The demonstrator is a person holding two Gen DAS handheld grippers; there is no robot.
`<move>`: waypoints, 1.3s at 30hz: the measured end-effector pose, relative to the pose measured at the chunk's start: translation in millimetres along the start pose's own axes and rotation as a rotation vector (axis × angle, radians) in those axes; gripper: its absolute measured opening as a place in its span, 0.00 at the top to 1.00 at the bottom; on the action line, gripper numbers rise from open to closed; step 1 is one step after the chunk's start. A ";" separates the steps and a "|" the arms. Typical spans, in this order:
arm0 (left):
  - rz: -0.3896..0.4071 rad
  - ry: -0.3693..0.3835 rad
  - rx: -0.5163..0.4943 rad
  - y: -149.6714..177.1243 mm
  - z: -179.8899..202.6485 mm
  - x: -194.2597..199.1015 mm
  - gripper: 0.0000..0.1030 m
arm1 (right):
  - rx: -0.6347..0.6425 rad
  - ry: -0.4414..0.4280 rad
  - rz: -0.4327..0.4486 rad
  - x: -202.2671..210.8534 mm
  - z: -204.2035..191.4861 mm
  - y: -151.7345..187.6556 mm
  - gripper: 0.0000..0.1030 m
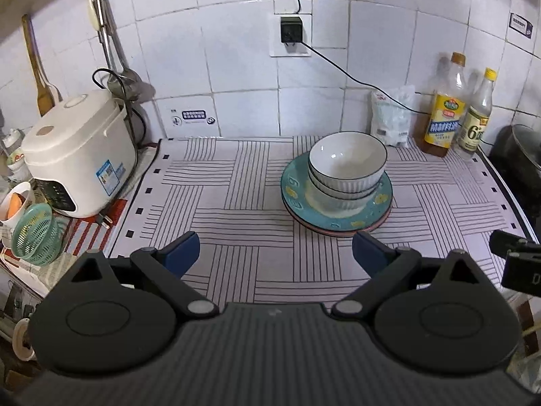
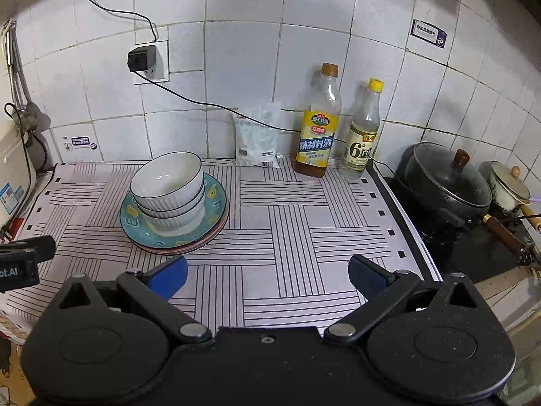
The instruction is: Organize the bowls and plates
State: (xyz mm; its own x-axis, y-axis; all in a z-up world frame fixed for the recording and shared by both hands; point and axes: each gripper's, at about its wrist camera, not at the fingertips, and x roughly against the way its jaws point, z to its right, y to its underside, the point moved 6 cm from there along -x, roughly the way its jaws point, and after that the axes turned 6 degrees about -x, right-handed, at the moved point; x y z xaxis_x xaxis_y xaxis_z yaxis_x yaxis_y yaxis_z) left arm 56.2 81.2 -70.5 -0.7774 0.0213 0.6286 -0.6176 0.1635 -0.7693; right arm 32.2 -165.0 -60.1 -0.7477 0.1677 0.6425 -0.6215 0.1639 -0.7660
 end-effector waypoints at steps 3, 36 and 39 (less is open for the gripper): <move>0.000 -0.001 0.001 0.8 0.0 -0.9 0.05 | -0.006 0.004 0.000 -1.2 1.0 0.5 0.00; 0.020 -0.014 -0.016 1.1 3.3 -10.0 0.05 | 0.007 0.026 -0.022 -10.6 -1.0 4.8 0.01; 0.025 -0.018 -0.008 1.1 1.7 -9.8 0.05 | 0.009 0.028 -0.024 -11.1 -0.4 5.2 0.00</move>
State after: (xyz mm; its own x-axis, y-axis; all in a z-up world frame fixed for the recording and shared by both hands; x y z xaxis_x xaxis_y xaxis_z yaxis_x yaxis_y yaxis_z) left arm 62.9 79.5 -77.7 -0.7947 0.0076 0.6069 -0.5969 0.1712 -0.7838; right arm 37.4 -165.6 -71.2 -0.7259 0.1909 0.6608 -0.6412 0.1598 -0.7505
